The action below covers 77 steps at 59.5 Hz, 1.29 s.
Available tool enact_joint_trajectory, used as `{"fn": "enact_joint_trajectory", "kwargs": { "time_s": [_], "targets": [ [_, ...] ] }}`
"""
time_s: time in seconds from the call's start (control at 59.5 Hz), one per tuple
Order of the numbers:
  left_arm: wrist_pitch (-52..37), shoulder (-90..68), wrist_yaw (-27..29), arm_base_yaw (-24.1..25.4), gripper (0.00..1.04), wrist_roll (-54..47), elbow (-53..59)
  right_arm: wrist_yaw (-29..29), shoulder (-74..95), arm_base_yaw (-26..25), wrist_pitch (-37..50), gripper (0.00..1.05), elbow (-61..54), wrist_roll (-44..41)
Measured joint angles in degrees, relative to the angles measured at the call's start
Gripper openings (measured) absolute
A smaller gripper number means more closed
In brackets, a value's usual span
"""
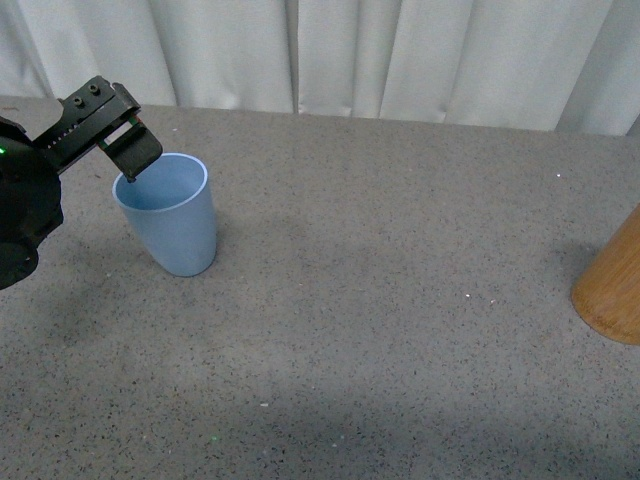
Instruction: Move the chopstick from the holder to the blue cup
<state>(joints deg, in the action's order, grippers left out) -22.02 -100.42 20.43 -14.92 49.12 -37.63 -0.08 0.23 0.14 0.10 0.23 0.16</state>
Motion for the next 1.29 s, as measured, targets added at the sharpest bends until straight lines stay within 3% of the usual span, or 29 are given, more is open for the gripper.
{"fn": "enact_joint_trajectory", "kwargs": {
  "time_s": [1.293],
  "targets": [
    [1.8, -4.1, 0.5, -0.9, 0.98, 1.2, -1.7, 0.0, 0.0, 0.0, 0.0, 0.95, 0.0, 0.0]
  ]
}}
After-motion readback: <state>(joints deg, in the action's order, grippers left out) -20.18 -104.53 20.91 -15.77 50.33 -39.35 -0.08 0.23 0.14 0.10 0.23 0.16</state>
